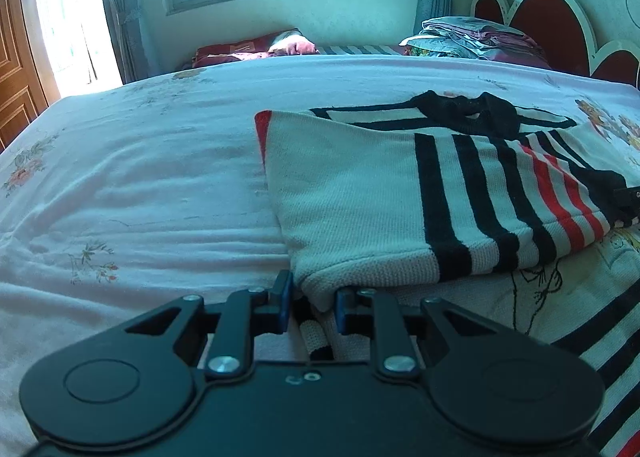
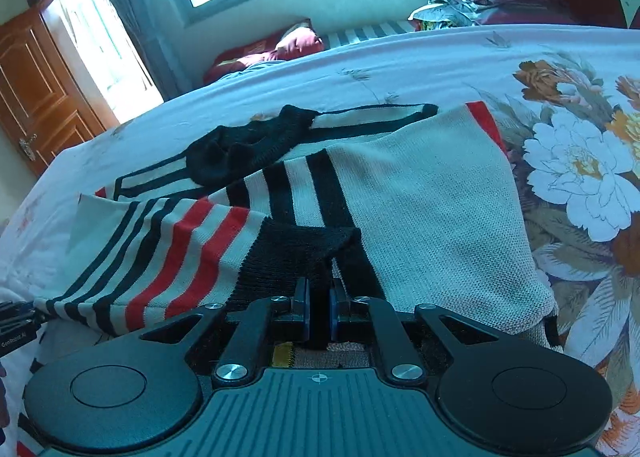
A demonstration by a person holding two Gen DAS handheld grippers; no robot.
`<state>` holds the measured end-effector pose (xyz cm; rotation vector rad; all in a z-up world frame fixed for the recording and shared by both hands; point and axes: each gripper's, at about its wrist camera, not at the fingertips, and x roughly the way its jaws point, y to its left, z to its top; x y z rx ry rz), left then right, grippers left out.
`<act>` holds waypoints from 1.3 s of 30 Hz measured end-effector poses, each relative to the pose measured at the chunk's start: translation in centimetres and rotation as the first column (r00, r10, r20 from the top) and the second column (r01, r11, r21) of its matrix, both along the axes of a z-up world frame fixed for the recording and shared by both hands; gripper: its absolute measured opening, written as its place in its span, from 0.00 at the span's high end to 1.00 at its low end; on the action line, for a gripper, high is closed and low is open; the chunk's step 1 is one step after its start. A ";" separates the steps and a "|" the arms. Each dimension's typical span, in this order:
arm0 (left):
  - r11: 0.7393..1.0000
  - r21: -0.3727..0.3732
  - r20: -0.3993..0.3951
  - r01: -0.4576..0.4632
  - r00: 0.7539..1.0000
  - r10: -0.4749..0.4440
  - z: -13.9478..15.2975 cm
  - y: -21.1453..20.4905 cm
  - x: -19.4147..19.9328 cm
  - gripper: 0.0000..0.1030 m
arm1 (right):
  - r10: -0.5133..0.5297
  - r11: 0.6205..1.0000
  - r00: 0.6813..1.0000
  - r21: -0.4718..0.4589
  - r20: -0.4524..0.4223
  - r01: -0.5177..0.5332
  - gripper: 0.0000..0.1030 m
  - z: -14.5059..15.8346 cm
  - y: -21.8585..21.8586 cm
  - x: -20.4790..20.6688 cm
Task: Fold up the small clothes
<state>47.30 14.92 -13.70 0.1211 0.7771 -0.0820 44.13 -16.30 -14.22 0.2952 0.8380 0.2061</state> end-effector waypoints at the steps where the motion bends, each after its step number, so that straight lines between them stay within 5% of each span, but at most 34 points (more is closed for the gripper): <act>1: 1.000 -0.002 -0.001 0.000 1.000 0.000 0.0 0.0 0.0 0.81 | 0.002 1.000 1.000 -0.007 0.003 -0.002 0.92 0.1 0.1 -0.1; 5: 1.000 -0.004 -0.008 0.010 1.000 -0.010 0.3 0.3 -0.2 0.73 | -0.016 1.000 1.000 -0.023 0.021 0.016 0.92 0.4 -0.2 -0.4; 7: 1.000 0.020 0.056 -0.013 0.998 0.012 1.4 1.0 -2.1 0.31 | -0.070 0.991 0.996 -0.107 0.050 0.075 0.92 1.4 -0.5 -0.9; 8: 1.000 0.000 0.116 -0.018 0.993 0.018 2.3 1.5 -3.4 0.24 | -0.085 0.981 0.993 -0.165 0.086 0.098 0.91 2.3 -0.7 -1.5; 9: 0.999 -0.053 0.168 -0.004 0.986 0.013 3.4 2.0 -4.6 0.23 | -0.070 0.980 0.990 -0.179 0.121 0.091 0.91 3.0 -0.8 -2.0; 11: 0.997 -0.082 0.170 0.010 0.985 0.004 4.4 1.1 -4.3 0.40 | -0.020 0.993 0.991 -0.113 0.134 0.036 0.91 4.0 -0.7 -2.3; 13: 0.993 -0.109 0.153 0.043 0.988 -0.026 4.3 -1.1 -2.4 0.45 | 0.039 0.995 0.993 -0.098 0.116 -0.028 0.91 3.7 1.4 -1.7; 15: 0.989 -0.121 0.060 0.088 0.995 -0.081 3.1 -3.5 0.0 0.41 | 0.099 0.991 0.992 -0.097 0.084 -0.091 0.91 2.7 4.0 -1.1; 17: 0.993 -0.033 -0.058 0.112 0.992 -0.113 0.5 -5.3 1.3 0.41 | 0.134 0.978 0.991 -0.166 0.018 -0.129 0.92 1.1 5.8 -0.6; 22: 0.984 -0.095 -0.050 0.147 0.987 -0.153 1.3 -3.9 2.0 0.42 | 0.099 0.977 0.994 -0.197 0.054 -0.086 0.92 2.2 4.1 -0.3; 27: 0.986 -0.126 -0.026 0.111 0.993 -0.116 2.1 -2.8 8.8 0.44 | 0.037 0.984 0.998 -0.175 0.053 -0.027 0.92 2.0 1.5 4.1; 30: 0.994 -0.079 -0.059 0.071 0.995 -0.075 1.2 -1.2 13.6 0.43 | -0.038 0.956 0.999 -0.290 -0.009 0.033 0.92 0.6 -0.2 6.8; 32: 0.987 -0.145 -0.081 0.072 0.993 -0.084 0.4 0.4 15.4 0.37 | -0.066 0.966 0.998 -0.252 -0.018 0.060 0.92 0.1 -1.9 7.2; 35: 0.991 -0.116 -0.042 0.066 0.997 -0.071 1.7 0.9 14.6 0.49 | -0.087 0.957 0.996 -0.275 0.025 0.091 0.92 1.8 -1.6 6.1; 39: 0.972 -0.172 0.021 0.159 0.987 -0.158 3.2 -1.5 11.6 0.42 | 0.014 0.992 0.998 -0.130 0.067 -0.005 0.92 3.8 2.7 5.4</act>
